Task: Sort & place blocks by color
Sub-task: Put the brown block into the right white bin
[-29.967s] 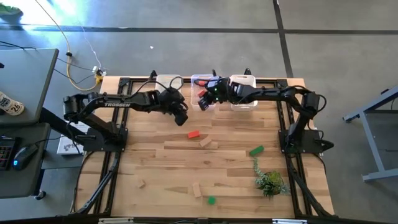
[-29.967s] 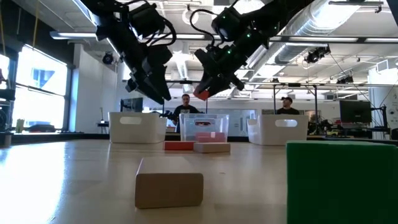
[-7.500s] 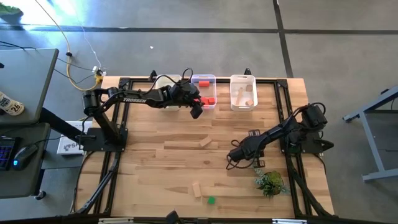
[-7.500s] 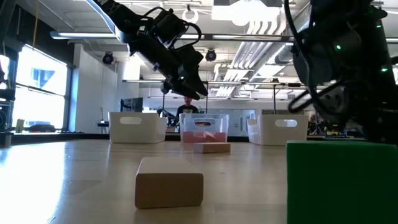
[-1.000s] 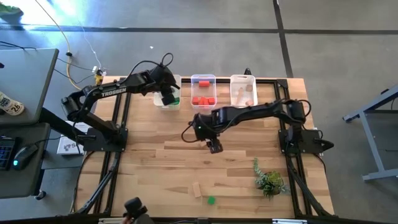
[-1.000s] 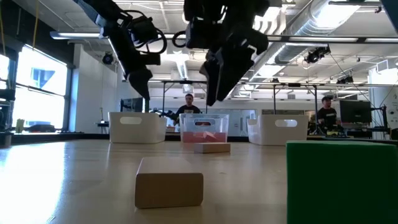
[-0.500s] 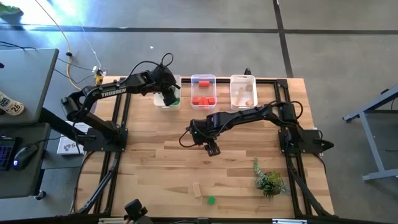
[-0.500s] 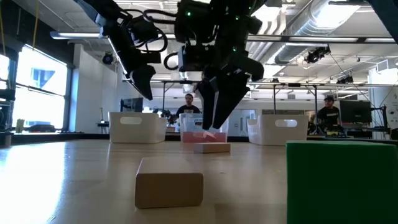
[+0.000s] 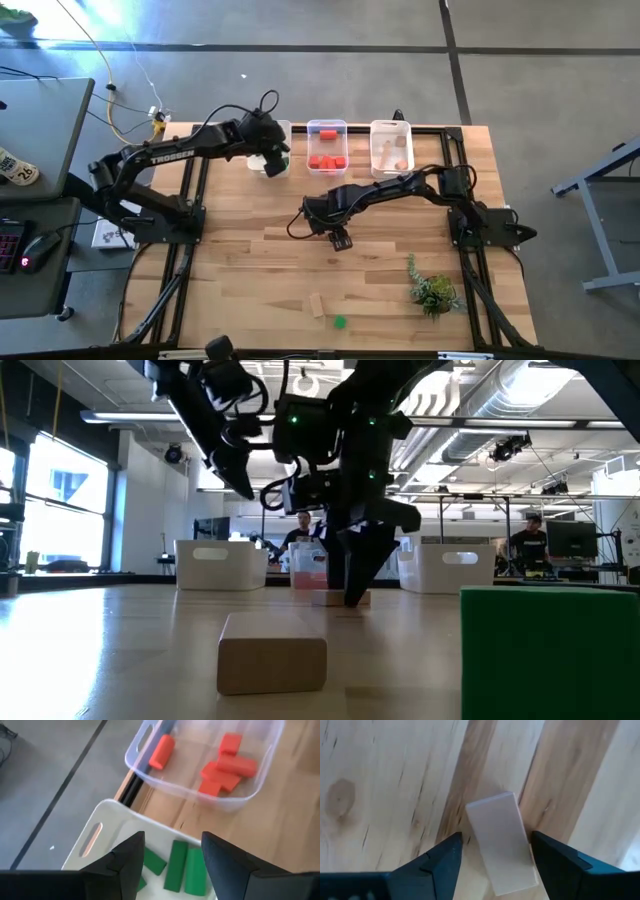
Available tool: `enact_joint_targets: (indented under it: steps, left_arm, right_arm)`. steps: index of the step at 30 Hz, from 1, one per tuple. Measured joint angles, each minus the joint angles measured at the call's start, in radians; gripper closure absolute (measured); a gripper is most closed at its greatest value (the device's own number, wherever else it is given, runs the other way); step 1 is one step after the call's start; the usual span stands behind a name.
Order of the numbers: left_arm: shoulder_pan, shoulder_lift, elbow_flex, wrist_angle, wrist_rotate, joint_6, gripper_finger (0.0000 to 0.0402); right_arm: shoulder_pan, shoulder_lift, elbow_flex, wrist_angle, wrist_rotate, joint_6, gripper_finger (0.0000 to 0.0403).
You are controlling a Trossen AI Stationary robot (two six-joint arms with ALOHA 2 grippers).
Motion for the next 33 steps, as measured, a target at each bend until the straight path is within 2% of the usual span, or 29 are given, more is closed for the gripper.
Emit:
enact_joint_targets:
  steps: [4,10,19,26,33]
  left_arm:
    - [-0.044,-0.036,0.0,-0.017,0.005,-0.056,0.022]
    - [-0.133,-0.081,0.0,-0.04,0.01,-0.139,0.022]
    - [-0.269,-0.093,0.0,-0.061,0.012,-0.225,0.022]
    - [-0.348,-0.093,0.0,-0.063,0.008,-0.27,0.022]
    - [-0.383,-0.093,0.0,-0.054,0.005,-0.28,0.022]
  right_arm:
    - [0.0,0.007,0.002,-0.005,0.001,0.044,0.0214]
    - [0.0,0.009,0.001,-0.023,-0.006,0.104,0.0311]
    - [0.002,-0.008,-0.003,-0.109,0.04,0.127,0.0311]
    - [-0.009,-0.082,-0.007,-0.251,0.202,0.166,0.0311]
    - [-0.052,-0.138,-0.004,-0.365,0.306,0.179,0.0311]
